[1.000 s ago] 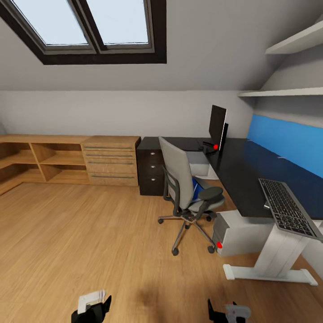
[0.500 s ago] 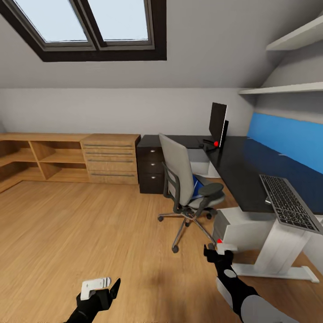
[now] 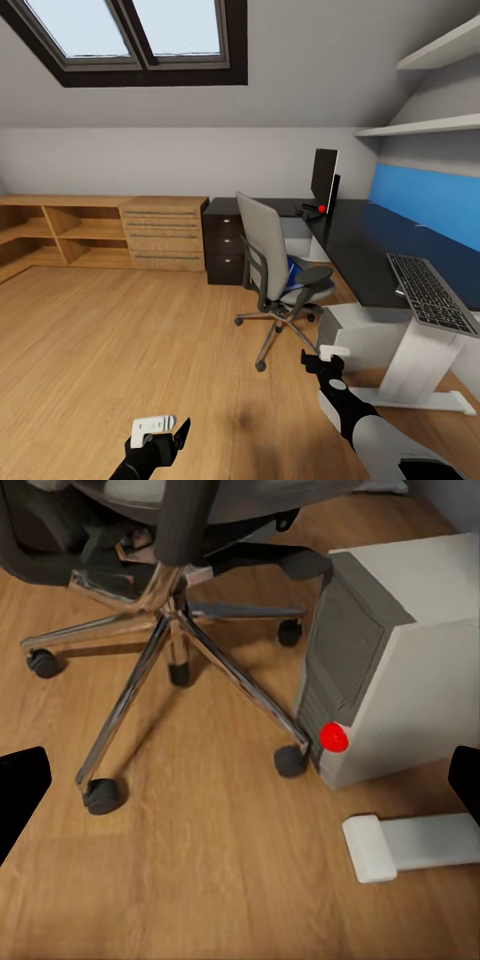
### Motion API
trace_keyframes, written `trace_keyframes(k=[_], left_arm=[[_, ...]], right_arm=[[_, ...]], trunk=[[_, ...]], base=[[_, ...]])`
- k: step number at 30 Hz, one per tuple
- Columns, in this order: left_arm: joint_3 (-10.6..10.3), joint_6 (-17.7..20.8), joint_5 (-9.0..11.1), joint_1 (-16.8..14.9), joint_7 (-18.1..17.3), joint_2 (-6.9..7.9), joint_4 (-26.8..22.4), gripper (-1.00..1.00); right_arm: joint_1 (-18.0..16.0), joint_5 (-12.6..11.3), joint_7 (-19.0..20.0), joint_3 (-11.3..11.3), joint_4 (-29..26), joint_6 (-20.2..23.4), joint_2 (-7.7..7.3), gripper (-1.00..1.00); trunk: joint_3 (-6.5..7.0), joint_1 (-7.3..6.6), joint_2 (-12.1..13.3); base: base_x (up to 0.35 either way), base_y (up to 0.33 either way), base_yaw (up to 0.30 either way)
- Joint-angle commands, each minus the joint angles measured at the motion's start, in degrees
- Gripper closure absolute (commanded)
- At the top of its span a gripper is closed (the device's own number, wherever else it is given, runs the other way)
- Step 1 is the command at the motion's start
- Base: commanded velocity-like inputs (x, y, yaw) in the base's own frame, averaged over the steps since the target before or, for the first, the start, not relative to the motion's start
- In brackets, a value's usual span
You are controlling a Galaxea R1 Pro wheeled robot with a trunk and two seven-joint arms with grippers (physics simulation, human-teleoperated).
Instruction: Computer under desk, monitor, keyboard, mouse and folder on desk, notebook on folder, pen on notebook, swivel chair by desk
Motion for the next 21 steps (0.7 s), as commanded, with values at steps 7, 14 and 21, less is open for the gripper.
trace_keyframes(k=[7, 14, 21], left_arm=[[1.6, 0.2, 0.3, 0.0, -0.3, 0.27, 0.3, -1.0], [4.2, 0.2, 0.2, 0.0, -0.3, 0.5, 0.5, -1.0], [4.5, 0.2, 0.1, 0.0, -0.3, 0.44, 1.4, -1.0]], right_arm=[[0.0, -0.4, -0.1, -2.6, -0.4, -0.4, -0.18, -1.0], [0.0, 0.0, -0.1, -2.6, -0.6, -5.8, -0.13, -1.0], [0.1, 0.3, -0.1, -2.5, -4.7, -8.6, 0.06, -1.0]], trunk=[[-1.3, 1.54, -2.8], [-2.56, 3.08, -5.7], [-2.74, 3.3, -6.1]], base=[[0.0, 0.0, 0.0], [0.0, 0.0, 0.0], [0.0, 0.0, 0.0]])
